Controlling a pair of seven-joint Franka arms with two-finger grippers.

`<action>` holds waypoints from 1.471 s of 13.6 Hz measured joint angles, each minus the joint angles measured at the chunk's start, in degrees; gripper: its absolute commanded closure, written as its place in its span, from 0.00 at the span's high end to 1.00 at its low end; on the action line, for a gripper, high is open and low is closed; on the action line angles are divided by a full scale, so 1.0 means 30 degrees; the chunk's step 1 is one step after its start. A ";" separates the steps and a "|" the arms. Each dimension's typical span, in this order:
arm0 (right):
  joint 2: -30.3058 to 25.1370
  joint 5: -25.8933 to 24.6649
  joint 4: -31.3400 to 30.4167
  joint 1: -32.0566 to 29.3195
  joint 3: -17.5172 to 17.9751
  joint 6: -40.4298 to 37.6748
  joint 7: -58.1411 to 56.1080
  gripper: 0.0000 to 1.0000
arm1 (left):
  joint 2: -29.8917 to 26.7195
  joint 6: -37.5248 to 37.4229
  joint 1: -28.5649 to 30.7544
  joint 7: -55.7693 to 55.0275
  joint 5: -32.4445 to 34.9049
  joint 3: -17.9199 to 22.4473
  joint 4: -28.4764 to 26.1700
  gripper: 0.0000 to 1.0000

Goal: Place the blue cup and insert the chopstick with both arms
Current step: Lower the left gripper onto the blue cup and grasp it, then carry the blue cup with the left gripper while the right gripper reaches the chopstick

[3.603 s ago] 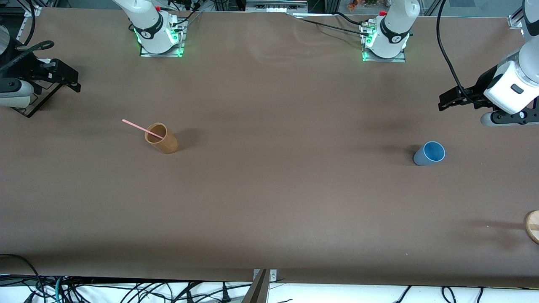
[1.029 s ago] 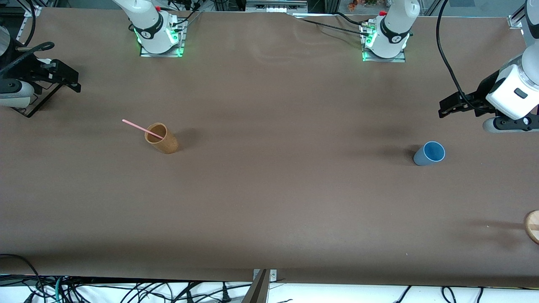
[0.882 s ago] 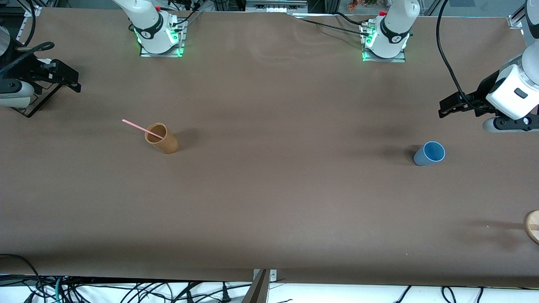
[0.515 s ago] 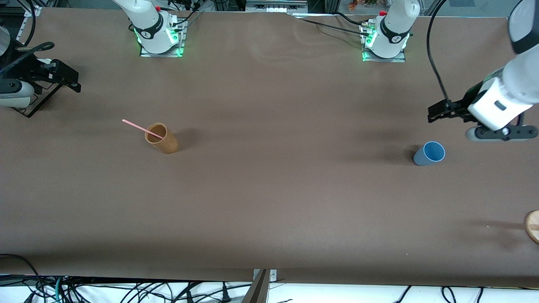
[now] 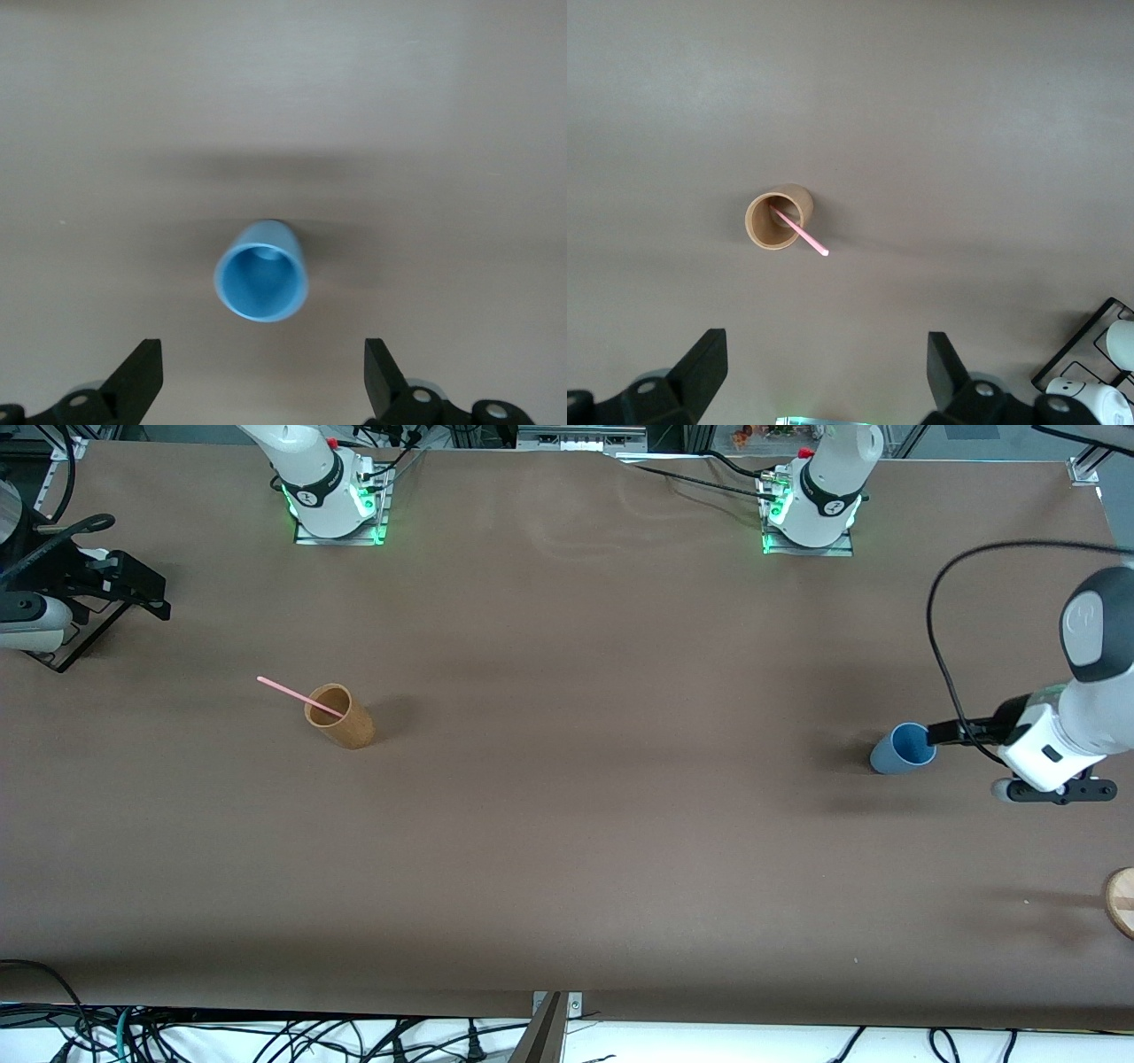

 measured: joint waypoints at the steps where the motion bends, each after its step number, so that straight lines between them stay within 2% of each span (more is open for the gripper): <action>1: 0.0003 0.0000 0.0000 -0.0001 0.0000 0.0007 0.0000 1.00 | -0.0049 0.1267 0.0028 0.0752 0.0025 0.0527 -0.1017 1.00; 4: 0.0004 -0.0027 0.0001 0.0000 0.0000 0.0019 0.0000 1.00 | -0.0080 0.4606 0.0112 0.2492 0.0027 0.1477 -0.3355 1.00; 6: 0.0004 -0.0077 0.0001 0.0000 0.0000 0.0028 0.0000 1.00 | -0.0103 0.6120 0.0128 0.2806 0.0027 0.1570 -0.4728 1.00; 10: 0.0008 -0.0091 0.0000 -0.0001 0.0000 0.0012 0.0000 1.00 | -0.0318 1.0897 0.0106 0.2966 0.0027 0.1756 -0.8403 1.00; 12: 0.0009 -0.0092 0.0001 -0.0001 0.0000 0.0011 -0.0001 1.00 | -0.0578 1.2225 0.0106 0.3231 0.0027 0.1807 -0.9556 1.00; 13: 0.0009 -0.0093 0.0000 -0.0002 -0.0001 0.0011 -0.0001 1.00 | -0.0682 1.2579 0.0106 0.3305 0.0027 0.1817 -0.9877 0.92; 14: 0.0010 -0.0097 0.0000 -0.0004 -0.0001 0.0009 -0.0001 1.00 | -0.0764 1.2941 0.0106 0.3364 0.0027 0.1819 -1.0153 0.62; 15: 0.0010 -0.0098 0.0000 -0.0005 -0.0003 0.0007 -0.0002 1.00 | -0.0800 1.3333 0.0105 0.3393 0.0027 0.1822 -1.0402 0.25; 16: 0.0010 -0.0100 0.0000 -0.0006 -0.0004 0.0007 -0.0001 1.00 | -0.0801 1.3626 0.0105 0.3420 0.0027 0.1840 -1.0586 0.00; 20: 0.0080 -0.0104 0.0000 -0.0014 -0.0008 0.0007 -0.0001 1.00 | -0.0839 1.3431 0.0106 0.3435 0.0027 0.1978 -1.0690 0.00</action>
